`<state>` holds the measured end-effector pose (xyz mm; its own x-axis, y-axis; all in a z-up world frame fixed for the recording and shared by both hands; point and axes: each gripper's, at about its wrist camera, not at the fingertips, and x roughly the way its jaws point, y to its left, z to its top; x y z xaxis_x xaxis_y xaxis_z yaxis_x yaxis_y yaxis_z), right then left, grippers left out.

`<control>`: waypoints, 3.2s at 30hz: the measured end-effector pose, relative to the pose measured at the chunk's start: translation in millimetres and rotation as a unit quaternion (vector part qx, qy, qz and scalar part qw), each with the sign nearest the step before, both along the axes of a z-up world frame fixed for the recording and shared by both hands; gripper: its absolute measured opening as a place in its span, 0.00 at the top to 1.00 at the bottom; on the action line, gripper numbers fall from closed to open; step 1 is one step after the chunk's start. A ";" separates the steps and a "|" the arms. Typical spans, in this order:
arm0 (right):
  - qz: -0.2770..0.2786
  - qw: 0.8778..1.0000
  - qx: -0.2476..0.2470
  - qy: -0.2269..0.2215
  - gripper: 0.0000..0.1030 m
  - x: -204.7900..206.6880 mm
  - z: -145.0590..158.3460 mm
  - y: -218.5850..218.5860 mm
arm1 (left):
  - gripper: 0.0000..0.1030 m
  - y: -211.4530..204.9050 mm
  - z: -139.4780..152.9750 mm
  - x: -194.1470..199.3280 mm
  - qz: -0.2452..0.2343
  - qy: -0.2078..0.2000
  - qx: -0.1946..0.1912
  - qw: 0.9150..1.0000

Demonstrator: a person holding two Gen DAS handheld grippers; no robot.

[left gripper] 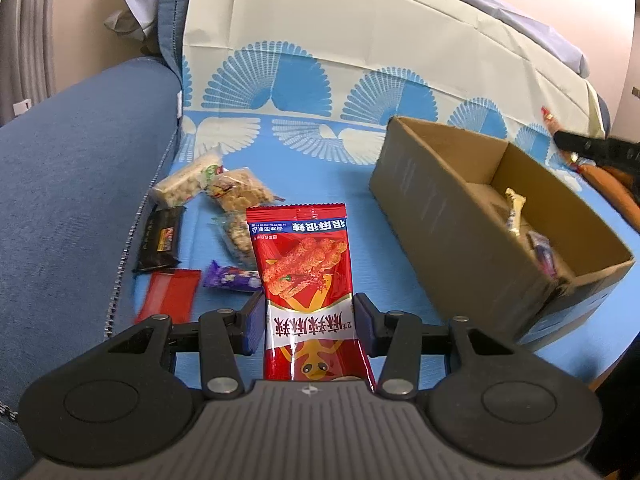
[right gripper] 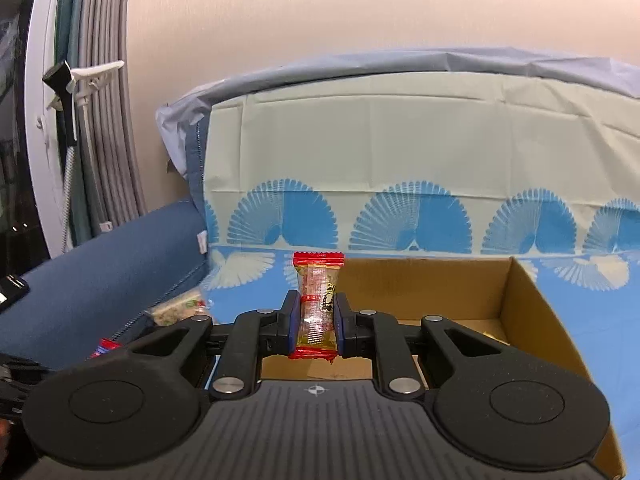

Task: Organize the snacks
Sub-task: 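Carry the red candy and red bag over the box with both tools, then open both tools to drop the red candy and red bag into the box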

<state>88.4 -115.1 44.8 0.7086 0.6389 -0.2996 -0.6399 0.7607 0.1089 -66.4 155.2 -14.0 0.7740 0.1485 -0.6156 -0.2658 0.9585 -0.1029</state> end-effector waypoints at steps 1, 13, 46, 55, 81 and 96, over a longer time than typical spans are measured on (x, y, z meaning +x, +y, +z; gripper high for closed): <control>-0.003 1.000 -0.003 0.000 0.83 -0.3 -0.7 0.8 | 0.50 -2.7 3.1 1.6 -0.001 -0.001 -0.001 1.000; -0.052 0.999 -0.003 0.006 0.83 6.8 2.5 -12.0 | 0.50 -46.4 60.8 51.5 -0.045 -0.058 0.003 0.997; -0.137 0.986 0.076 0.050 0.83 32.5 6.6 -64.8 | 0.50 -145.5 111.7 153.6 -0.100 -0.105 -0.023 0.989; -0.142 0.984 0.087 0.056 0.83 34.8 7.5 -70.7 | 0.50 -152.3 110.5 164.7 -0.099 -0.102 -0.031 0.989; -0.142 0.984 0.087 0.063 0.83 36.8 9.3 -71.7 | 0.50 -157.2 107.1 181.4 -0.105 -0.104 -0.038 0.988; -0.186 0.976 0.049 0.102 0.14 44.2 -2.6 -58.7 | 0.37 -140.4 101.9 137.2 -0.107 -0.138 0.001 0.985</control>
<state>132.7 -173.8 42.2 0.8288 0.3816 -0.4092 -0.2793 0.9159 0.2885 70.8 14.7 87.9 0.9256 -0.0353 -0.3769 -0.0198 0.9898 -0.1412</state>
